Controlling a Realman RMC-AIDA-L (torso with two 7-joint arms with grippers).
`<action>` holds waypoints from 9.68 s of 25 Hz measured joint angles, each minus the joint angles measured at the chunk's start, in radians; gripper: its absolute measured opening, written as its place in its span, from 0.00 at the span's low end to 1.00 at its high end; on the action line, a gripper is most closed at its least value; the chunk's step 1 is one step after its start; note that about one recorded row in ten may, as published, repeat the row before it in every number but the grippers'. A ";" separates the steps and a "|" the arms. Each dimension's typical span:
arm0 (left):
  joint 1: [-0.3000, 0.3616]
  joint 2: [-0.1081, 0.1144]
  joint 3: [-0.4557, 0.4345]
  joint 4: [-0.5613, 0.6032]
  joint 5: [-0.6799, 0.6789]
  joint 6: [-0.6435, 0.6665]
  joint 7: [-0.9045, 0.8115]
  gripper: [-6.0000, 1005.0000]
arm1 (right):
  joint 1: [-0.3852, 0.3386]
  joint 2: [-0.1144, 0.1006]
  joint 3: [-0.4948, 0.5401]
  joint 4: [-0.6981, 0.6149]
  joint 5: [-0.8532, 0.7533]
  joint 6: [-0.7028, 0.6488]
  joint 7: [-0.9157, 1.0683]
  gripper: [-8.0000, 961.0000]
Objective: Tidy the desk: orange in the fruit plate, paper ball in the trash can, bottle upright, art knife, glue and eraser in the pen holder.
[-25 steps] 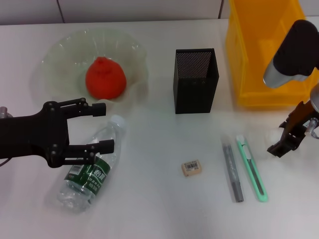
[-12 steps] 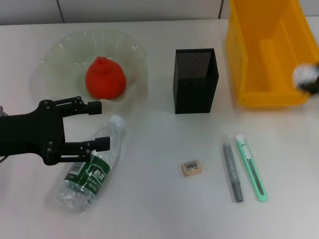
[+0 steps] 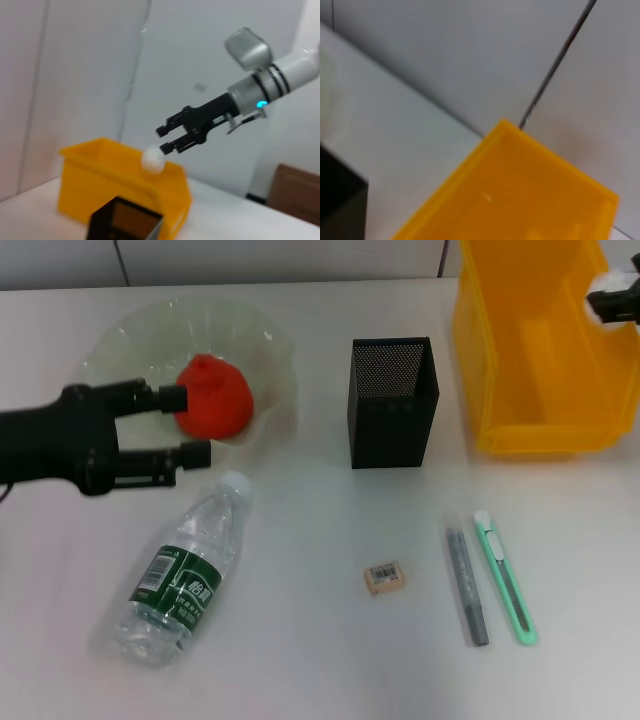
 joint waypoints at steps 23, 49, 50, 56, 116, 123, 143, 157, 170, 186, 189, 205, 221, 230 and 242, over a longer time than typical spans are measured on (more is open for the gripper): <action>-0.077 -0.023 0.458 0.539 0.531 -0.149 -1.133 0.81 | -0.271 -0.033 0.411 0.842 0.953 -0.575 -1.166 0.89; -0.113 -0.030 0.758 0.305 0.604 -0.500 -1.213 0.71 | -0.215 -0.081 0.430 1.128 0.955 -0.551 -1.348 0.89; -0.114 -0.031 0.772 0.301 0.611 -0.511 -1.215 0.70 | -0.215 -0.081 0.430 1.128 0.955 -0.551 -1.347 0.89; -0.135 -0.031 0.826 0.249 0.624 -0.557 -1.220 0.67 | -0.215 -0.081 0.431 1.129 0.955 -0.551 -1.341 0.89; 0.109 -0.027 -0.088 -0.742 -0.322 -0.052 1.110 0.43 | -0.152 -0.007 0.666 1.205 0.968 -0.685 -1.247 0.89; 0.072 -0.029 -0.163 -0.835 -0.326 -0.135 1.167 0.44 | -0.137 -0.006 0.667 1.241 0.967 -0.680 -1.272 0.89; 0.123 -0.019 -0.275 -0.846 -0.324 0.130 1.132 0.68 | -0.121 -0.006 0.665 1.247 0.968 -0.663 -1.275 0.89; 0.148 0.103 0.234 -0.434 -0.204 0.172 0.680 0.68 | -0.012 -0.029 0.563 0.309 0.780 -0.763 -0.385 0.89; 0.109 0.105 0.122 -0.429 -0.032 0.079 0.613 0.68 | 0.182 -0.006 0.056 -0.090 -0.019 -0.816 0.195 0.89; 0.109 0.086 0.111 -0.441 0.007 0.012 0.609 0.68 | 0.180 0.006 -0.419 0.230 -0.072 -0.424 0.436 0.86; 0.111 0.085 0.111 -0.440 0.007 0.010 0.609 0.68 | 0.174 0.007 -0.478 0.256 -0.066 -0.359 0.457 0.68; 0.111 0.080 0.111 -0.440 0.016 0.006 0.611 0.68 | 0.174 0.007 -0.526 0.341 -0.014 -0.271 0.467 0.46; 0.115 0.079 0.111 -0.441 0.016 0.001 0.615 0.68 | 0.140 0.002 -0.520 0.313 -0.016 -0.272 0.461 0.17; 0.117 0.079 0.111 -0.441 0.014 0.002 0.616 0.68 | 0.079 -0.001 -0.290 0.068 -0.007 -0.389 0.392 0.16; 0.120 0.078 0.111 -0.441 0.011 0.001 0.616 0.68 | 0.078 -0.016 0.371 0.414 0.894 -0.303 -0.151 0.16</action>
